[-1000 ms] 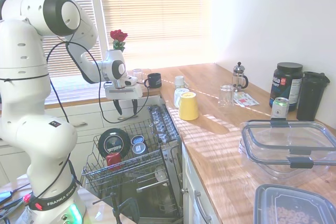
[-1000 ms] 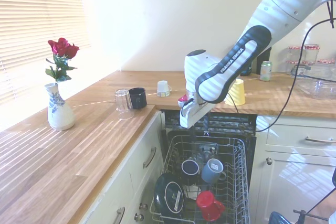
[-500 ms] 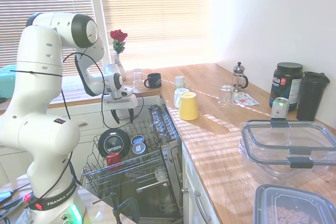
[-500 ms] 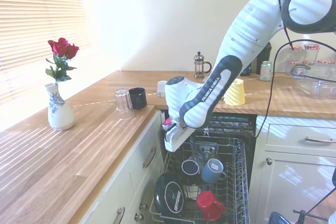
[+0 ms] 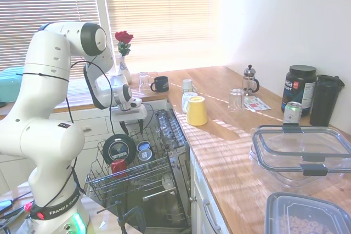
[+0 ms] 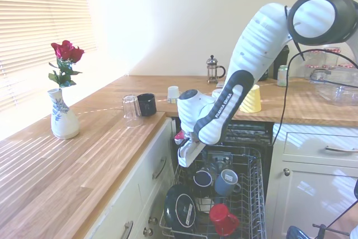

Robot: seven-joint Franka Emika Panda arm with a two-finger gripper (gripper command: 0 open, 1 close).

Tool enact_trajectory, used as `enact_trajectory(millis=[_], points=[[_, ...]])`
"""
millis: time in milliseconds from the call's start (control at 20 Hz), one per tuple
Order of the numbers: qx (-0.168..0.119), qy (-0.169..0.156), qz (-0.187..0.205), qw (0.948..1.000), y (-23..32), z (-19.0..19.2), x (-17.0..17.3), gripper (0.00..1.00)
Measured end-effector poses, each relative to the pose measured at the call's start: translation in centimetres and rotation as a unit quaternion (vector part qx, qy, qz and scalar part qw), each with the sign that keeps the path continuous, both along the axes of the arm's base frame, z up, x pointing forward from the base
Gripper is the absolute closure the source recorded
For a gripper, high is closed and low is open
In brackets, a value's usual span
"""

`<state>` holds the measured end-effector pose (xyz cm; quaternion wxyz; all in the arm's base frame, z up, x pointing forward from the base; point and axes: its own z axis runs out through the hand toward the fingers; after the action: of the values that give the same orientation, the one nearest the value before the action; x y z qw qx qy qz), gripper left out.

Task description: Unload the mug from the dish rack

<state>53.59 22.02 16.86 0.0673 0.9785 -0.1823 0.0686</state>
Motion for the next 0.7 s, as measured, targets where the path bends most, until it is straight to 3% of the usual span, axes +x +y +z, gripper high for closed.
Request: enact_trajectory(millis=[700], points=[[-0.016, -0.006, 0.033, 0.9993, 1.1, -5.5, 3.0, 0.00]])
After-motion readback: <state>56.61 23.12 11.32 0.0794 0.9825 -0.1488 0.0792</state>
